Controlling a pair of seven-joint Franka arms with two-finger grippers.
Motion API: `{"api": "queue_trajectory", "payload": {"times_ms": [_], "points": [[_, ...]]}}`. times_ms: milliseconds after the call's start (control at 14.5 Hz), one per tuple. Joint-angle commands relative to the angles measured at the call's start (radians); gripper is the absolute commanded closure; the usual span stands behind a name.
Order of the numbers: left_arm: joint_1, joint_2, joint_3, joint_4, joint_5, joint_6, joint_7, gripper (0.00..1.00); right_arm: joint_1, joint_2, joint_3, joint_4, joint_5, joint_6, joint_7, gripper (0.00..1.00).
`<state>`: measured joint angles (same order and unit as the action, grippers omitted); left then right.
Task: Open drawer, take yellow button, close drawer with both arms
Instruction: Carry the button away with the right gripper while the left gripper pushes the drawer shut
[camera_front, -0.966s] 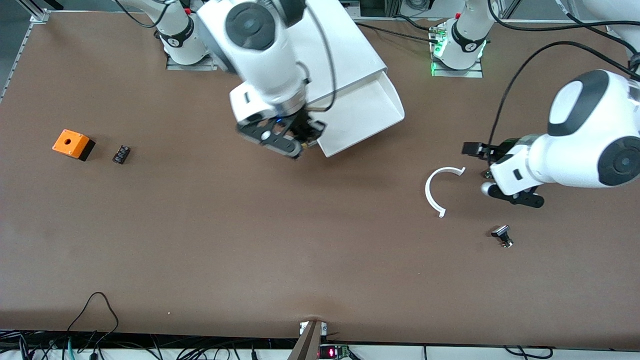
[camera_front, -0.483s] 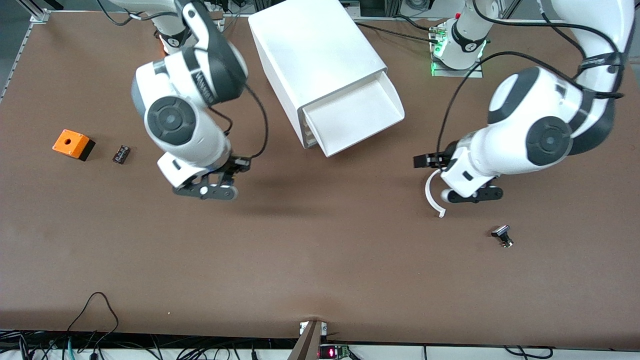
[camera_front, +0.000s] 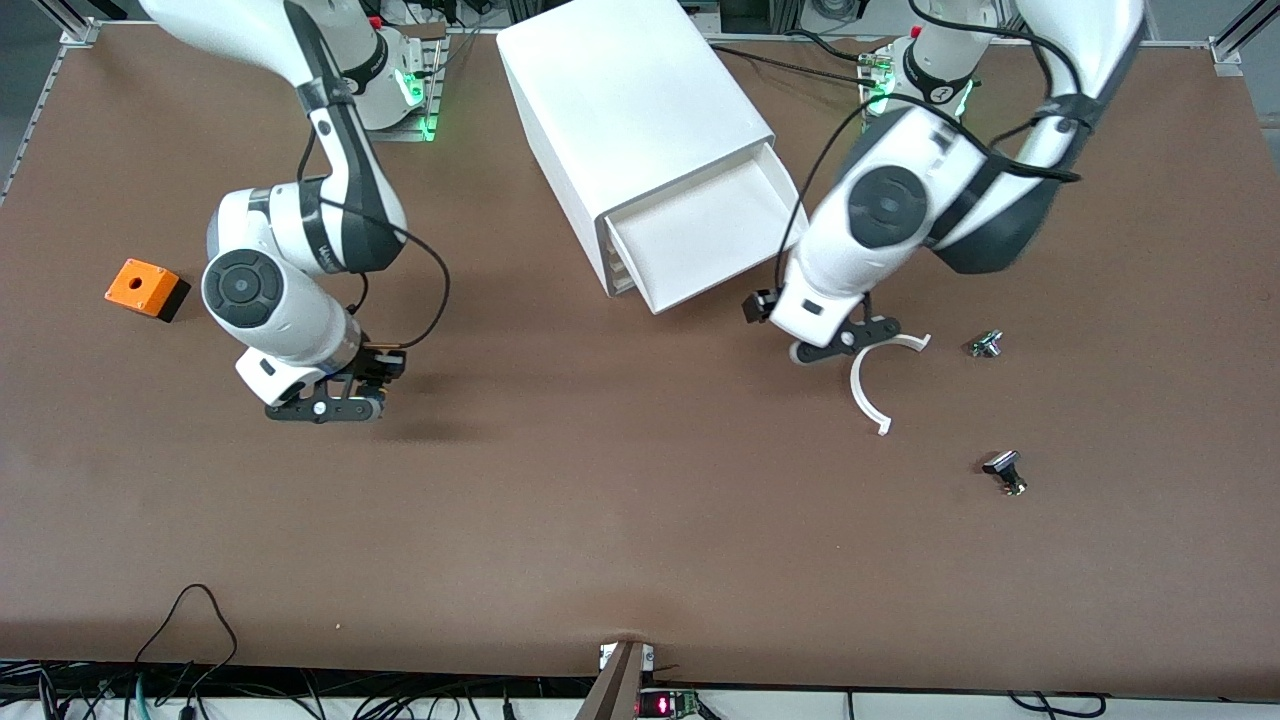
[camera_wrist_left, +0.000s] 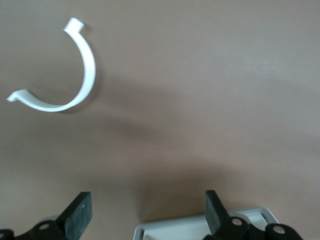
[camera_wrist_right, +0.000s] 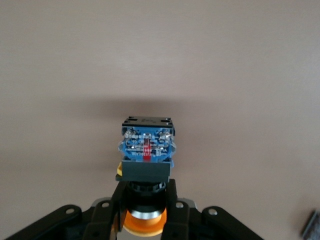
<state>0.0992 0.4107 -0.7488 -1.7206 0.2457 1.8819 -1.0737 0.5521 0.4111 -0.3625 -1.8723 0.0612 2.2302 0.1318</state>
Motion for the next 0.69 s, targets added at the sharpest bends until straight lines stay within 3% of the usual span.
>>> {"api": "queue_trajectory", "payload": {"times_ms": [0,276,414,621], "points": [[-0.041,-0.021,0.002,-0.059,0.066,0.019,-0.141,0.01,-0.039,-0.017,-0.024,-0.169,0.005,0.234,-0.141,1.00],[-0.049,0.011,-0.032,-0.062,0.020,0.016,-0.201,0.00,-0.126,0.047,-0.019,-0.196,0.020,0.315,-0.202,1.00],[-0.045,0.014,-0.040,-0.067,-0.089,0.014,-0.186,0.00,-0.127,0.078,-0.019,-0.199,0.116,0.316,-0.245,1.00],[-0.050,0.016,-0.058,-0.070,-0.140,0.006,-0.160,0.00,-0.130,0.115,-0.019,-0.188,0.305,0.313,-0.409,1.00]]}}
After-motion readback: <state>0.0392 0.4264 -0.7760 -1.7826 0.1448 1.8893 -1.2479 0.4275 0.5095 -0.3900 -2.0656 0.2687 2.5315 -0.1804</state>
